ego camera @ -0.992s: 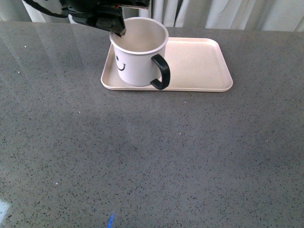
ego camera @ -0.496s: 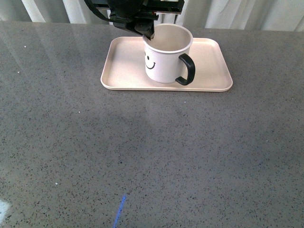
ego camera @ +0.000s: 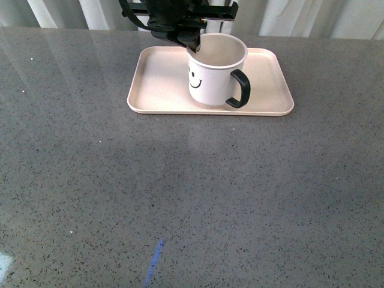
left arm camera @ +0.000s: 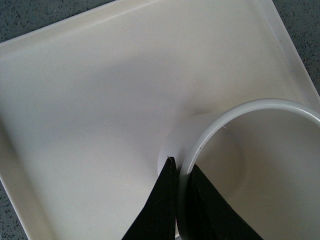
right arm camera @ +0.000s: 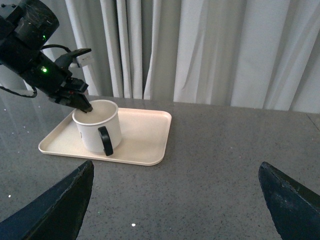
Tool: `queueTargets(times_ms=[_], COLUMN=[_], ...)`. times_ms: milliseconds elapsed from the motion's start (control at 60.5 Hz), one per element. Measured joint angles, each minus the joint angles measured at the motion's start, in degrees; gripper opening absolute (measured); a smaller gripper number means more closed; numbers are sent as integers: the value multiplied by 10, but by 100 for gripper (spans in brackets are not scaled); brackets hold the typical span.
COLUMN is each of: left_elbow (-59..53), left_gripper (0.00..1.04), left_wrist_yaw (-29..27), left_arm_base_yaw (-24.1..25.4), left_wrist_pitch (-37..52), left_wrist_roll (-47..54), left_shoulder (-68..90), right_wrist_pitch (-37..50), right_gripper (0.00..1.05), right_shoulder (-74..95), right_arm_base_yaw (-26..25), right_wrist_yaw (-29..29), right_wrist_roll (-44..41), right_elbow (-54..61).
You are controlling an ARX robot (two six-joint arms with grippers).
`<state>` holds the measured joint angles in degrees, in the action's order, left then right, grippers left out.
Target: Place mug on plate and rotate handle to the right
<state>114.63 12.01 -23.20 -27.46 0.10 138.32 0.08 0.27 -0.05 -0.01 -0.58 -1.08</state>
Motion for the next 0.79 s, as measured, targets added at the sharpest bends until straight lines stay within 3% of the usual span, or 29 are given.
queueTargets(times_ms=[793], left_elbow=[30], left_gripper=[2], left_wrist_yaw=[12], left_arm_base_yaw=[-9], left_wrist_pitch=[-25], left_wrist_roll=[9], left_shoulder=[27], right_wrist_pitch=[0], right_gripper=[96], right_shoulder=[0], right_arm_base_yaw=[0], right_wrist_yaw=[0], right_wrist_roll=[0], right_elbow=[0])
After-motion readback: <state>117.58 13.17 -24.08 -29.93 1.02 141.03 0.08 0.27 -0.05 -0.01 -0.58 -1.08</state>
